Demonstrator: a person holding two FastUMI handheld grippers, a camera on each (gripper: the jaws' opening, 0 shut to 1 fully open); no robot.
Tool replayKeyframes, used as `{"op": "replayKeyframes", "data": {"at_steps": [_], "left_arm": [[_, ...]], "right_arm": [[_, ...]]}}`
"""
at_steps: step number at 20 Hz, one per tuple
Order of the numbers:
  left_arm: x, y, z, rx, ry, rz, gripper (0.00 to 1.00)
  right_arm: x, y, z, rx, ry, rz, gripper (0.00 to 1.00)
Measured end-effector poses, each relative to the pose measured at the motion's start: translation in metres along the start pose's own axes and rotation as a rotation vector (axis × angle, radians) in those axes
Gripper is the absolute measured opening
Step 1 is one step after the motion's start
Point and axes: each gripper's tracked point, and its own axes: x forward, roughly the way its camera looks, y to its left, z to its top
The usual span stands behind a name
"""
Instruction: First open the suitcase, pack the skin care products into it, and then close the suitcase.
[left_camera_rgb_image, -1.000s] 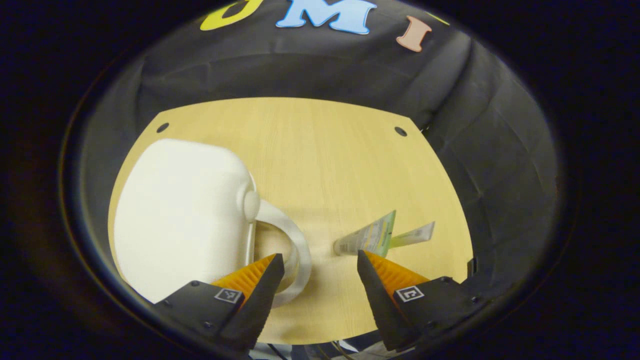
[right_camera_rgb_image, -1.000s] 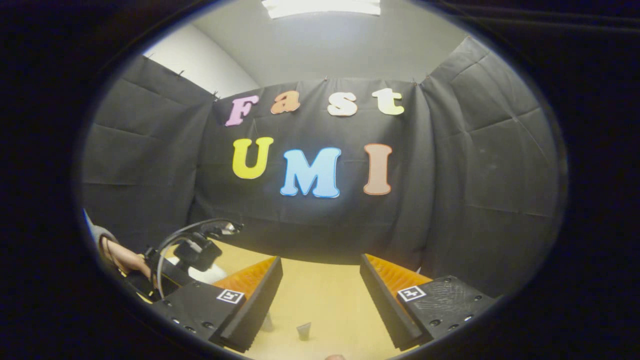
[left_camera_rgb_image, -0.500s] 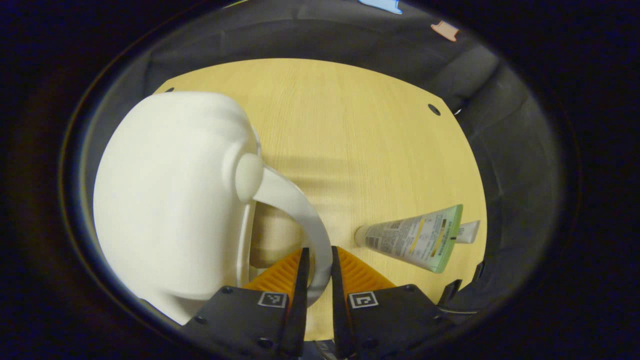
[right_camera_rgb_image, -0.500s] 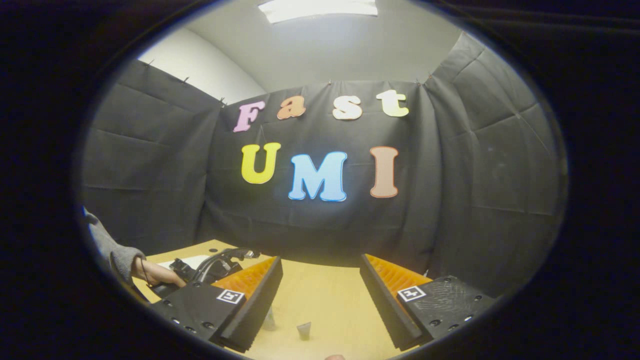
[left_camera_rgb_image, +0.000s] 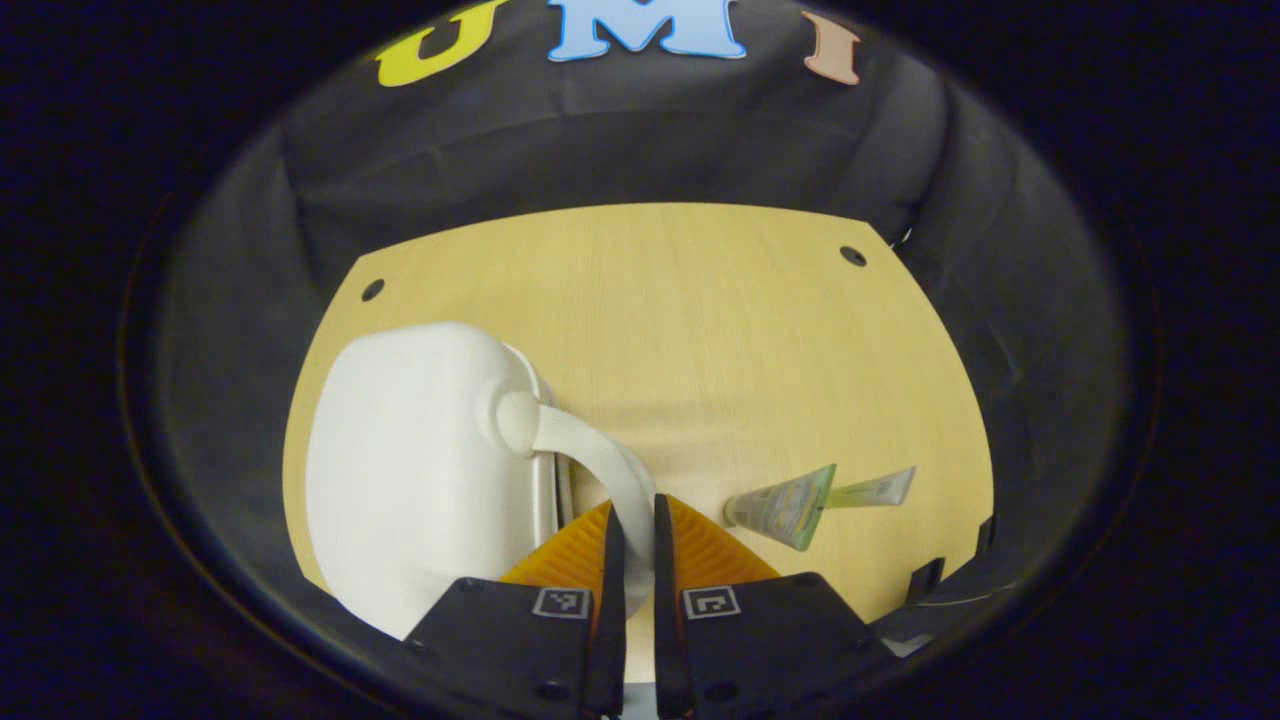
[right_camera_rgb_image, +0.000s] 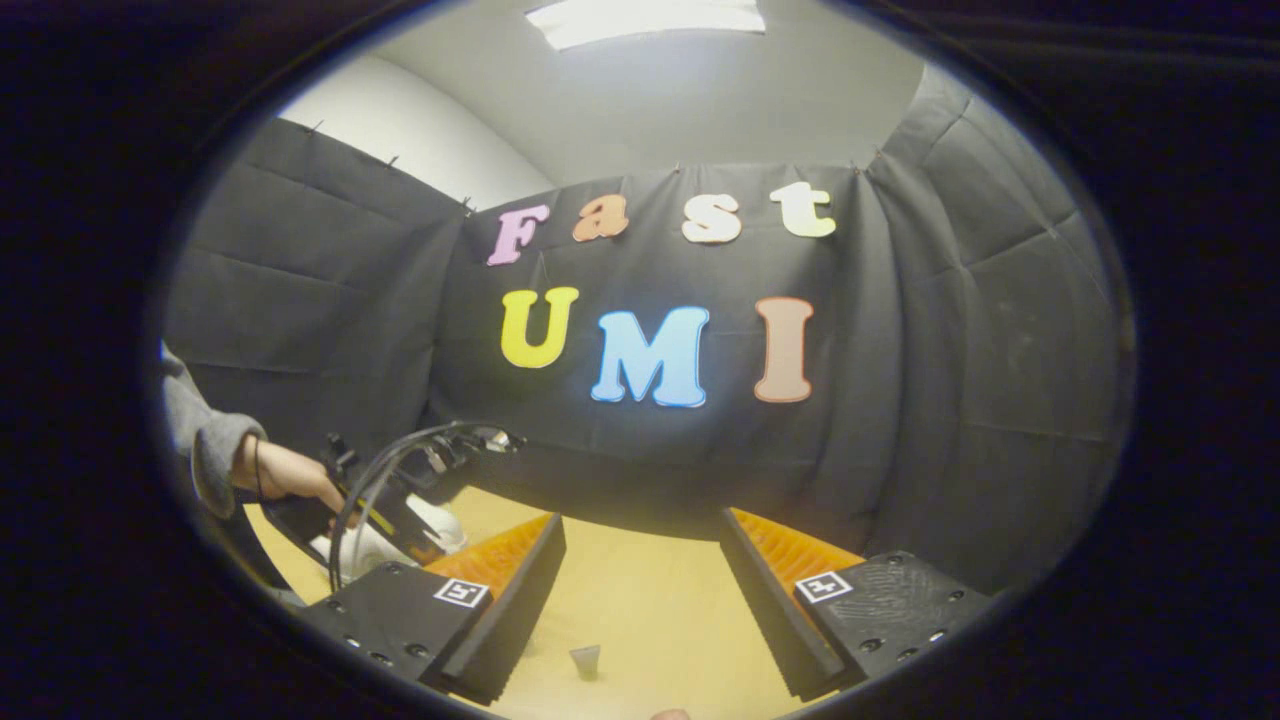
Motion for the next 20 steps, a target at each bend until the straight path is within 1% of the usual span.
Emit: {"op": "replayKeyframes", "data": {"at_steps": [3,5,6,7,8,9,10,13,16,18,19,20], "left_arm": [[-0.061,0.05,0.04,-0.012,-0.104,0.03,0.19],[-0.107,0.105,0.064,-0.015,-0.17,0.083,0.19],[-0.13,0.138,0.076,-0.016,-0.201,0.122,0.19],[-0.16,0.181,0.088,-0.013,-0.232,0.166,0.19],[-0.175,0.211,0.088,-0.004,-0.249,0.217,0.14],[-0.186,0.248,0.085,-0.008,-0.256,0.254,0.14],[-0.192,0.282,0.078,-0.008,-0.249,0.274,0.15],[-0.183,0.385,0.052,-0.039,-0.258,0.32,0.14],[-0.152,0.487,0.016,-0.096,-0.234,0.311,0.15],[-0.116,0.542,-0.015,-0.134,-0.201,0.28,0.15],[-0.096,0.566,-0.033,-0.16,-0.178,0.251,0.15],[-0.076,0.585,-0.05,-0.188,-0.159,0.223,0.14]], "right_arm": [[0.0,0.007,0.005,-0.003,-0.015,0.004,0.94],[0.001,0.013,0.005,-0.006,-0.012,-0.001,0.95],[0.002,0.017,0.005,-0.008,-0.011,-0.011,0.95],[0.003,0.021,0.006,-0.008,-0.014,-0.024,0.95],[0.006,0.028,0.008,-0.008,-0.017,-0.04,0.94],[0.01,0.033,0.01,-0.006,-0.021,-0.061,0.95],[0.015,0.041,0.011,-0.004,-0.024,-0.084,0.95],[0.035,0.073,0.014,-0.022,-0.016,-0.152,0.94],[0.053,0.119,0.015,-0.059,0.014,-0.172,0.95],[0.06,0.146,0.018,-0.091,0.024,-0.189,0.95],[0.063,0.159,0.021,-0.095,0.028,-0.2,0.94],[0.067,0.172,0.023,-0.092,0.035,-0.208,0.95]]}}
